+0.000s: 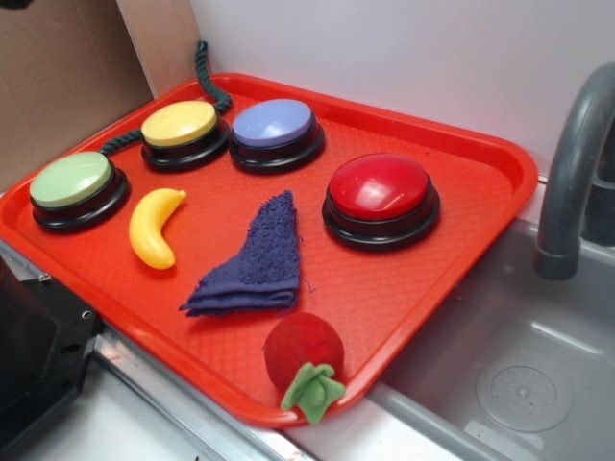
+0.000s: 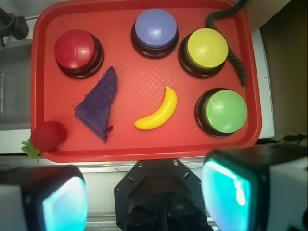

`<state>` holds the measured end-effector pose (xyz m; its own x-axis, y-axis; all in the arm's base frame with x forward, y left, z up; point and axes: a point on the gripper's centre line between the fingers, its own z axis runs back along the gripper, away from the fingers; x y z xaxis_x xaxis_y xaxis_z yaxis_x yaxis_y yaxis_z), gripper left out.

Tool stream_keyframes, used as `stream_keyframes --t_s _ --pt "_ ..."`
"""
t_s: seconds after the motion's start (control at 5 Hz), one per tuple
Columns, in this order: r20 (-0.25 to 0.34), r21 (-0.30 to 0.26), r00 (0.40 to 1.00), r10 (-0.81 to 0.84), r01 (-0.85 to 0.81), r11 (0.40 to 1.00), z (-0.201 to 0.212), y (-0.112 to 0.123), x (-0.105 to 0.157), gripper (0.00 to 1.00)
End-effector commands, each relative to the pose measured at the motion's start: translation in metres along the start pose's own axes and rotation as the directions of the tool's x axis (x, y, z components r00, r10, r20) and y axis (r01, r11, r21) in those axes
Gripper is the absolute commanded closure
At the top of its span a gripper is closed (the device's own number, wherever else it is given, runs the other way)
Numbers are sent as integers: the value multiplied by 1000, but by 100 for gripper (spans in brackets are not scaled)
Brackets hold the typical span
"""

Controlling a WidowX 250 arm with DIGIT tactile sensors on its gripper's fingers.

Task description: Push the green button.

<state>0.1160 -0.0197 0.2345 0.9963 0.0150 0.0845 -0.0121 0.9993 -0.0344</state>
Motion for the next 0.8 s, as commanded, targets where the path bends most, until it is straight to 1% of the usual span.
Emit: stream_keyframes --t_s 0.0,0.2,0.4,0.6 --pt "0 0 1000 0 0 1000 0 0 0 0" --pt "-17 133 1000 -9 11 991 -25 27 22 0" --pt "-18 52 976 219 -217 975 -48 65 37 0" --pt "12 78 945 327 -327 942 -72 90 40 0"
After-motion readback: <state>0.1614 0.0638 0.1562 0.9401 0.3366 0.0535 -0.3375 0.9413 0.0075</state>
